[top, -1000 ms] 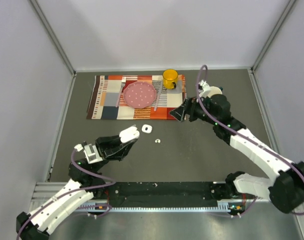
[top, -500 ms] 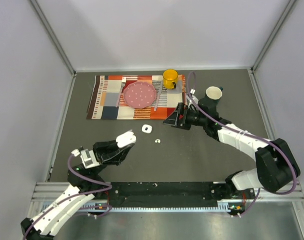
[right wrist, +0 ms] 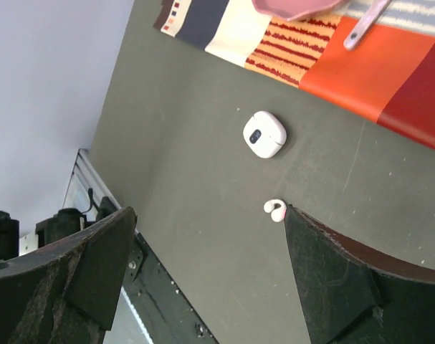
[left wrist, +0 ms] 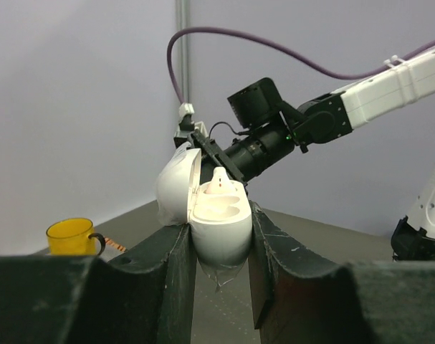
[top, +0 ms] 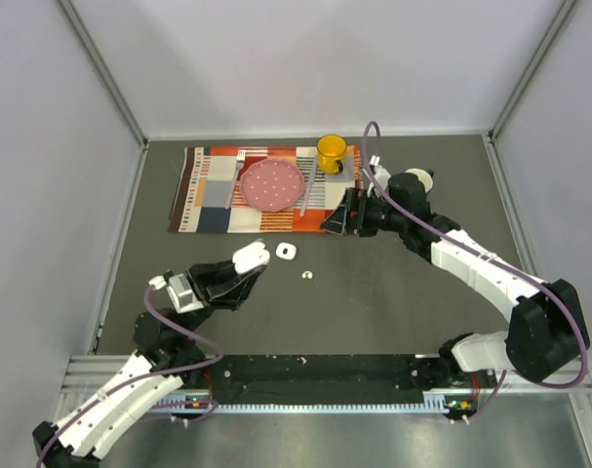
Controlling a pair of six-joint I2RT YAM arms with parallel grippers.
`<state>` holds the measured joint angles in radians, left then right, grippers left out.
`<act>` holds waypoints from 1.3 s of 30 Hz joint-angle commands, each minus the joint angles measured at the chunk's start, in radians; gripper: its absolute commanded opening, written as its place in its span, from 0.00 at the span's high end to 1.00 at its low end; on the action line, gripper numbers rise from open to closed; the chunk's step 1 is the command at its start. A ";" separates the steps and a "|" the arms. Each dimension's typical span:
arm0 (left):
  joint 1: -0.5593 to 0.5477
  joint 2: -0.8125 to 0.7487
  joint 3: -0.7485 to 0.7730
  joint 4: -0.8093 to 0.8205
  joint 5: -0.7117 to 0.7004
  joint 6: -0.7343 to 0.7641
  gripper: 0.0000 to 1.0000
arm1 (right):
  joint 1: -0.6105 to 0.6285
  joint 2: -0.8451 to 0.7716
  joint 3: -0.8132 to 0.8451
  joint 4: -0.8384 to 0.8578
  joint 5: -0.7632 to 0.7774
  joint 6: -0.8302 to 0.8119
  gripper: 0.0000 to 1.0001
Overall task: Insert the wireless bluetooth earbuds into the charging case
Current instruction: Pick up the earbud from the center of the board.
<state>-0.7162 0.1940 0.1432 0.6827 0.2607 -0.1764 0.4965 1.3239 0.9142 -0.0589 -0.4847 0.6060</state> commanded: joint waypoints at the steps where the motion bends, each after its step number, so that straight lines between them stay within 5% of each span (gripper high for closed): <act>1: 0.000 0.054 0.010 0.071 -0.069 0.011 1.00 | -0.006 -0.008 0.068 -0.018 0.023 -0.055 0.16; 9: 0.118 0.223 0.027 0.233 0.072 -0.058 1.00 | -0.006 0.034 0.118 -0.044 -0.017 -0.110 0.16; 13: 0.185 0.277 -0.071 0.423 0.153 -0.181 1.00 | -0.006 0.095 0.157 -0.127 0.029 -0.167 0.16; 21: 0.190 0.308 -0.273 0.649 0.153 -0.170 1.00 | -0.004 0.259 0.164 -0.162 0.018 -0.201 0.20; 31: 0.190 0.150 -0.274 0.454 0.155 -0.120 1.00 | -0.001 0.273 0.149 -0.150 -0.026 -0.250 0.20; 39: 0.190 0.044 -0.296 0.383 0.153 -0.189 1.00 | 0.052 0.374 0.192 -0.196 -0.002 -0.276 0.31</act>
<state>-0.5308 0.2867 0.0441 1.0859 0.4080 -0.3172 0.5091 1.6390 1.0542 -0.2451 -0.4946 0.3637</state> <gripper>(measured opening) 0.348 0.705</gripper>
